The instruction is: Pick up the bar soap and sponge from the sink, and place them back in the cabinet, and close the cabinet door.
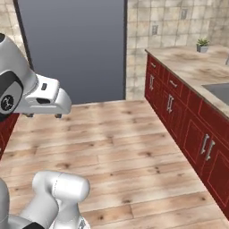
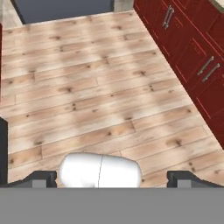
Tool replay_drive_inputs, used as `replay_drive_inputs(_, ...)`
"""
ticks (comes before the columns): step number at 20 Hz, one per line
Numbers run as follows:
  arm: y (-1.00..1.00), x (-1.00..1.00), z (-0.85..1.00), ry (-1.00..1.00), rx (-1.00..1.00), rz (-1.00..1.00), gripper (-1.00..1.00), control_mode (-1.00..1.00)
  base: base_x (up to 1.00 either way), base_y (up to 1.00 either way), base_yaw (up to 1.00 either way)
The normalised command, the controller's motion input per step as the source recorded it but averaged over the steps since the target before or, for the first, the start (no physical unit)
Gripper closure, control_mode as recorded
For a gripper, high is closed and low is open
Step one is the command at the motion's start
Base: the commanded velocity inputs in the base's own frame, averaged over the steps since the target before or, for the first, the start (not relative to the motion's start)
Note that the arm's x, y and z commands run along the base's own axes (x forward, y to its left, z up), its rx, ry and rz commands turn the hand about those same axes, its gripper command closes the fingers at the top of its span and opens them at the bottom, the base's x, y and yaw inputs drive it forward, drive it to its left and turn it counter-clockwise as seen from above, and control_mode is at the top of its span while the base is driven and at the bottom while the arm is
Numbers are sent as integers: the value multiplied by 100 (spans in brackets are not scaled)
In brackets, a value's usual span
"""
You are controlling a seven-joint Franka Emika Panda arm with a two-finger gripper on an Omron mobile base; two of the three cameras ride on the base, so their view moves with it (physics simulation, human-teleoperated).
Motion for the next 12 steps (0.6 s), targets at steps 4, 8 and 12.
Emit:
replay_drive_inputs(4,0,0,0,0,0,0,-100,100,62,-14,-52)
replay_drive_inputs(8,0,0,0,0,0,0,-100,100,69,-3,-55)
replay_drive_inputs(12,0,0,0,0,0,0,-100,100,79,4,-53)
